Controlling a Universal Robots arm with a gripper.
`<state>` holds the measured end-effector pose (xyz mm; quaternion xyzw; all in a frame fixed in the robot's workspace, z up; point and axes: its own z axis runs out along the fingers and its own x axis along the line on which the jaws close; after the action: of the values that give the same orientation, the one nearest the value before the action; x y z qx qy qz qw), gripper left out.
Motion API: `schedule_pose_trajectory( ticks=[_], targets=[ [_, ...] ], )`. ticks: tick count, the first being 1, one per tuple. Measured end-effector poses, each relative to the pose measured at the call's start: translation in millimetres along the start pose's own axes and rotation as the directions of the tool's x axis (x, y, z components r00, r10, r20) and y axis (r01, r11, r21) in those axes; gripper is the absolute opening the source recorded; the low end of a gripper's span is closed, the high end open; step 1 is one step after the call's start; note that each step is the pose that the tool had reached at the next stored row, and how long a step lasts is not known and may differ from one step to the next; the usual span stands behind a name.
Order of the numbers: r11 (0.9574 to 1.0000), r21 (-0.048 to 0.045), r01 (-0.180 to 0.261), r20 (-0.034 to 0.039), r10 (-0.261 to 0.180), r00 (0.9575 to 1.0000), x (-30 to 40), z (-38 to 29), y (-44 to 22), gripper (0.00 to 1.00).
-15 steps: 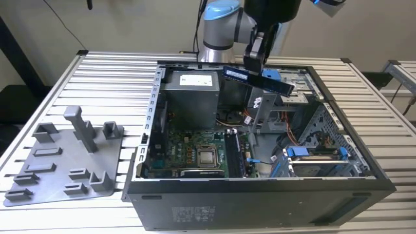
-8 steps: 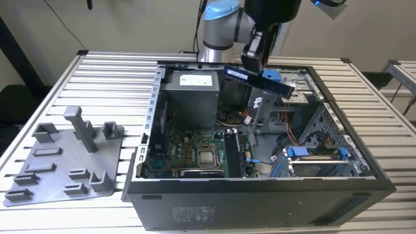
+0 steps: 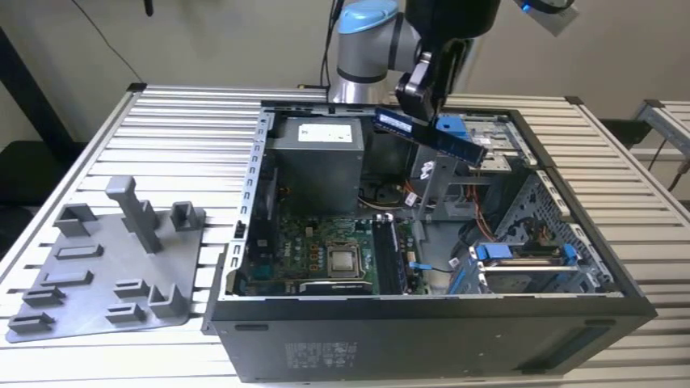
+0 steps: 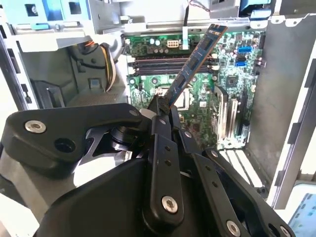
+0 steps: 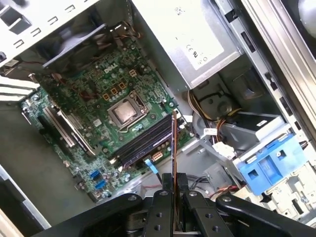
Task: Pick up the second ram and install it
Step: 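Insert the second ram into the second slot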
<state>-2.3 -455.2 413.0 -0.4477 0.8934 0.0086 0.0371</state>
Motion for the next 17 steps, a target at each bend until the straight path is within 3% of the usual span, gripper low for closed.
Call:
schedule_pose_trajectory(
  ticks=[8,12,17],
  targets=[
    [0.9958,0.0073,-0.091,-0.0019,0.091,0.9958,0.2,-0.1,-0.1,0.15],
    [0.9901,0.0112,-0.140,-0.0025,0.140,0.9902,0.2,0.0,-0.1,0.15],
    [0.9797,0.0177,-0.200,-0.0046,0.200,0.9798,0.2,0.3,-0.2,0.15]
  ],
)
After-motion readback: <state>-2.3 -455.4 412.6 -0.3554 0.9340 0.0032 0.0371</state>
